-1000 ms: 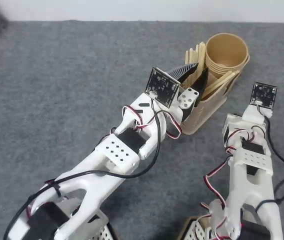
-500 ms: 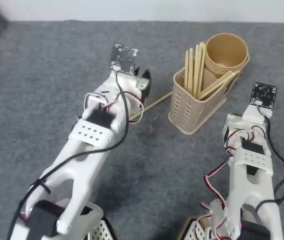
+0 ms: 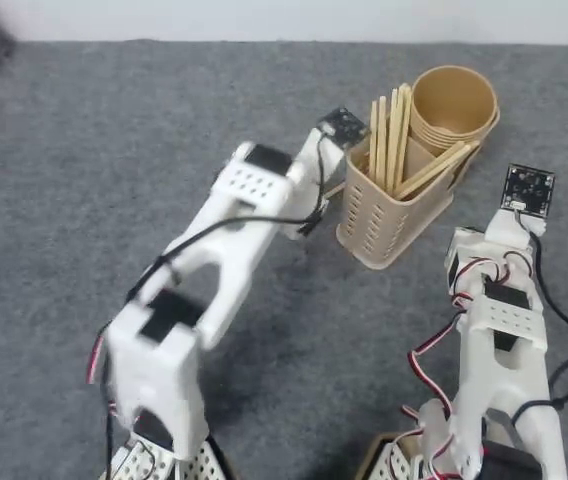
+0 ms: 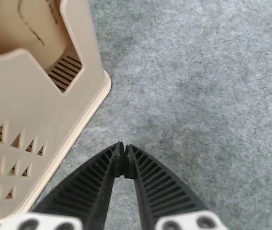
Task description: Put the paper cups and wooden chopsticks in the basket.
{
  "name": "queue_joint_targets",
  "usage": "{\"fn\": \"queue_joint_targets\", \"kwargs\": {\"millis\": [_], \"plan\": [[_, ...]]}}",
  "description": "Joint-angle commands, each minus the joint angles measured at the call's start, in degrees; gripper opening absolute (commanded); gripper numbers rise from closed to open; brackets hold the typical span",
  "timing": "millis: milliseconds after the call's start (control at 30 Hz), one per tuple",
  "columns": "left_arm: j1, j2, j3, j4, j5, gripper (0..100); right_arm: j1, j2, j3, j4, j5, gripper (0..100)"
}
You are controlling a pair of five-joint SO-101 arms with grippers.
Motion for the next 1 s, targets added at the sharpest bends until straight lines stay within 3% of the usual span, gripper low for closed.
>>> {"fn": "queue_joint_targets", "kwargs": {"millis": [0, 200, 433, 500, 633, 967], "plan": [[-0.70, 14.51, -23.43, 9.23, -3.08, 10, -0.57, -0.92, -0.26, -0.84, 0.79, 1.2], [-0.70, 32.44, -47.43, 16.26, -3.25, 15, -0.40, -0.92, -0.26, -0.84, 0.79, 1.2], [-0.79, 48.00, -70.29, 25.05, -2.81, 15, -0.57, -0.92, -0.35, -0.84, 0.88, 1.2], [-1.05, 48.18, -70.81, 25.05, -1.67, 13, -0.57, -0.92, -0.35, -0.84, 0.88, 1.2], [-0.79, 47.56, -69.41, 25.05, -1.67, 0, -0.57, -0.92, -0.35, -0.84, 0.88, 1.2], [-5.27, 40.88, -68.62, 25.05, -4.40, 1, -0.57, -0.92, -0.35, -0.84, 0.88, 1.2]]}}
